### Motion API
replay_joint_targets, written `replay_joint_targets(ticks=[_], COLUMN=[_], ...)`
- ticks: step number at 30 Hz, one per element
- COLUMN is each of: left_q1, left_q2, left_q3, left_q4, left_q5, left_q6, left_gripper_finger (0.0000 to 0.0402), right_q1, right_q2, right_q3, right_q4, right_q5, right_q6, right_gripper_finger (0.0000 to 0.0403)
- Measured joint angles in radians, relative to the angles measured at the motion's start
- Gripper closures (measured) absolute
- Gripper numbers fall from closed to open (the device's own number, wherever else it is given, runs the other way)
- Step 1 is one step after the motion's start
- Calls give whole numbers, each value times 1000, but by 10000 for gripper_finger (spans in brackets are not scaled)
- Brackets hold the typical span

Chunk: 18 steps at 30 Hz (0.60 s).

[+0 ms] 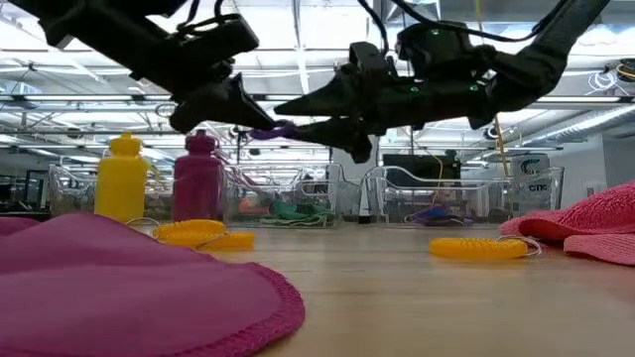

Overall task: Pick & Place Sports Items
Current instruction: Put the purple spring keychain into the right transparent bin

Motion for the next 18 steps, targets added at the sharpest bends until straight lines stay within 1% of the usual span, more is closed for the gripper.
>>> replay_joint_targets(ticks=[3,6,18], left_q1=[-8,-9,-9], left_q2=[0,0,0], left_q3=[0,0,0], left_q4=[0,-1,-3], left_q5=[-2,-2,-1], left_q6=[5,5,-7], left_gripper_finger=[397,397,397], right_q1=[-2,-2,-13], right_q2=[0,0,0], right_q3=[0,0,0], right_q4=[-1,-1,1], right_q5=[1,2,2], right_q6=[0,0,-4], right_gripper_finger=[224,249,387])
